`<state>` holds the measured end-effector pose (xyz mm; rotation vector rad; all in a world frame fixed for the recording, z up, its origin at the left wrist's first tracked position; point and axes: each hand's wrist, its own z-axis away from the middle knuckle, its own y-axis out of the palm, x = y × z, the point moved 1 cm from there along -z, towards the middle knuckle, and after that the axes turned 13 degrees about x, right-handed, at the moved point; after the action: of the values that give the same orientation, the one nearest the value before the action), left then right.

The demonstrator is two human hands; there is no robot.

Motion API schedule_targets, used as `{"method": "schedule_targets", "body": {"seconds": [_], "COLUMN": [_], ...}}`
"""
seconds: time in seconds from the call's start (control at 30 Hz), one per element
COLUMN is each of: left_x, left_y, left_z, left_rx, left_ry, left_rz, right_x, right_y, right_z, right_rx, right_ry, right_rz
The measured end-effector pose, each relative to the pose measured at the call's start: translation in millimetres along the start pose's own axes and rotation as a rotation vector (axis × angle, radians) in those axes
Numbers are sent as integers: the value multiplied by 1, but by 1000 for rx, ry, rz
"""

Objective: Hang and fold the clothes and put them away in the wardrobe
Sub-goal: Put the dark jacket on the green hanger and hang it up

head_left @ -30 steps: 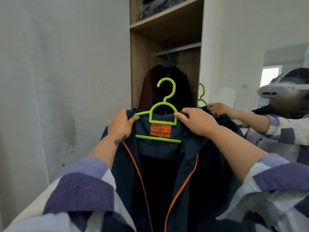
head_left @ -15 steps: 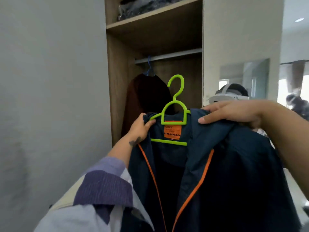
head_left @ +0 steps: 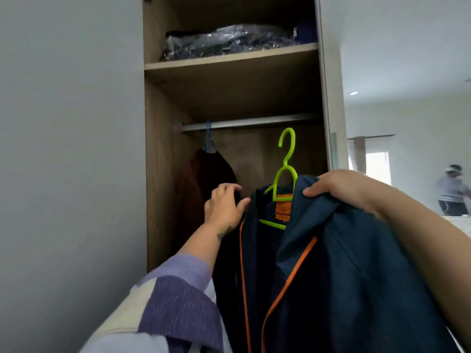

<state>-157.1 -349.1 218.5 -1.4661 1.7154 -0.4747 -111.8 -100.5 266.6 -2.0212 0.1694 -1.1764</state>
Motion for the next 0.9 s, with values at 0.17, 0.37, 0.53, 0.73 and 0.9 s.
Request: {"method": "schedule_targets", "body": {"seconds": [0.17, 0.37, 0.53, 0.73, 0.9], "left_x": [37, 68, 70, 70, 78], "left_y": [-49, -60, -50, -35, -30], "left_z": [-29, -55, -61, -65, -68], "left_rx": [-273, -81, -266, -321, -346], "left_ry": [-208, -252, -117, 58, 63], "left_rz": [-170, -86, -255, -536, -554], "right_x": [23, 50, 63, 63, 73], "right_y": [10, 22, 22, 16, 19], "right_z": [-61, -157, -219, -266, -294], "right_rx": [-148, -298, -339, -347, -321], "right_ry": [-65, -137, -20, 11, -12], "right_rz": [-187, -22, 68, 101, 125]}}
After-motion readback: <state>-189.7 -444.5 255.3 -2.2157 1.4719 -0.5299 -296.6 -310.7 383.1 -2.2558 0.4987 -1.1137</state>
